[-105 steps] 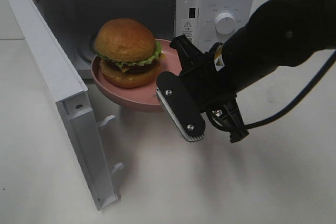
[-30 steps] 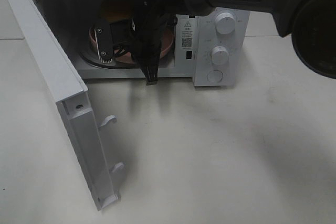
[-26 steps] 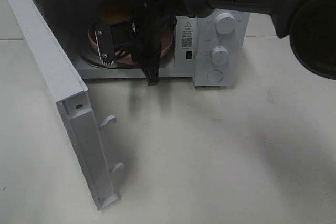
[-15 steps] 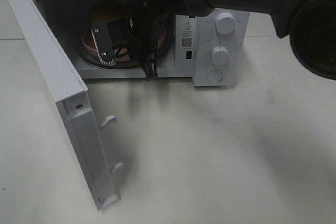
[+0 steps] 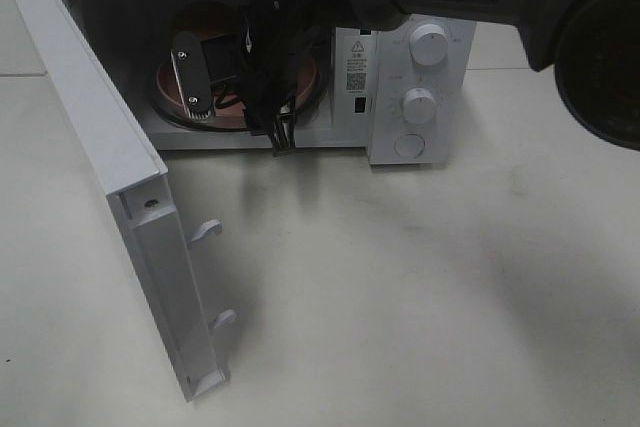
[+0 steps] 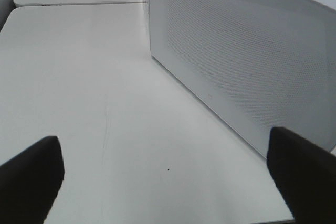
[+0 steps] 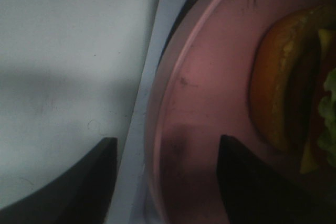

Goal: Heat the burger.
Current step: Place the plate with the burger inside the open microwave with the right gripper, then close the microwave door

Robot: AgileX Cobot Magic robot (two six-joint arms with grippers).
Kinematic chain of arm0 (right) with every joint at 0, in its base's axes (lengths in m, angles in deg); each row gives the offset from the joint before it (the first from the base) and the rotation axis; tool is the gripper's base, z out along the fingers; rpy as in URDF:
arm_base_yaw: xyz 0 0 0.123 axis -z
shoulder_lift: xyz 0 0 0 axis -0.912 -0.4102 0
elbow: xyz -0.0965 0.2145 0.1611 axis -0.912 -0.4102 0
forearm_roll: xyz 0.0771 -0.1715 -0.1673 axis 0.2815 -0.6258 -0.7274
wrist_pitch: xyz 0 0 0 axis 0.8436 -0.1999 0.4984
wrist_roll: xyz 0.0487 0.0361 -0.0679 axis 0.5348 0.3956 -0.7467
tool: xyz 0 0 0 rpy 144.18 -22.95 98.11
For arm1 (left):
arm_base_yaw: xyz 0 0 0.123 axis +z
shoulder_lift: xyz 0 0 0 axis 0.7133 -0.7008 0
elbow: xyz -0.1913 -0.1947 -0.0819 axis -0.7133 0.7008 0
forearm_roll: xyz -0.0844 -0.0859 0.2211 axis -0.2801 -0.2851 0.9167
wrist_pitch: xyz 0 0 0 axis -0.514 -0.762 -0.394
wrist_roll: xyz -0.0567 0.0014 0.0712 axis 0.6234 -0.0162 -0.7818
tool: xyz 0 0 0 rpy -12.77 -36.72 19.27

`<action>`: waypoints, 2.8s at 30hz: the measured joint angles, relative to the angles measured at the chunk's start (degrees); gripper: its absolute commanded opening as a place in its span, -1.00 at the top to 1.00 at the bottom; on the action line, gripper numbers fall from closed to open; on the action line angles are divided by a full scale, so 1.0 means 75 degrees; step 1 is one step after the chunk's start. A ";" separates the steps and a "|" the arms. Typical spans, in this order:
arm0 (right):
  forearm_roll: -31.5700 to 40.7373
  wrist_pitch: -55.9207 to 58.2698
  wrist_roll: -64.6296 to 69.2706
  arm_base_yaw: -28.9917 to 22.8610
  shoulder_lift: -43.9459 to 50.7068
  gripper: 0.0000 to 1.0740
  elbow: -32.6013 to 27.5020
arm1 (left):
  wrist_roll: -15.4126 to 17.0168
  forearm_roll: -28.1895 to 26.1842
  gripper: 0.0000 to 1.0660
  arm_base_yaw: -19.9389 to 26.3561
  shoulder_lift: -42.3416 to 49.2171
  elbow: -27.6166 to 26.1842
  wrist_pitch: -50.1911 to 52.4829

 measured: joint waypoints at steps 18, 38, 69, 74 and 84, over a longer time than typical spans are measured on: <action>0.0061 -0.0924 0.0565 0.0000 0.1597 -0.42 -0.2498 | 0.0000 0.0000 -0.88 0.0000 0.0000 0.0000 0.0000; 0.0023 -0.1803 0.1826 0.0000 0.4133 -0.45 -0.5600 | 0.0000 0.0000 -0.88 0.0000 0.0000 0.0000 0.0000; 0.0023 0.0145 0.7426 0.0000 0.8495 -0.42 -0.8510 | 0.0000 0.0000 -0.88 0.0000 0.0000 0.0000 0.0000; 0.0023 0.2024 0.8953 0.0000 0.9374 -0.42 -0.8510 | 0.0000 0.0000 -0.88 0.0000 0.0000 0.0000 0.0000; 0.0290 0.3759 0.9183 0.0000 1.0458 -0.42 -0.8510 | 0.0000 0.0000 -0.88 0.0000 0.0000 0.0000 0.0000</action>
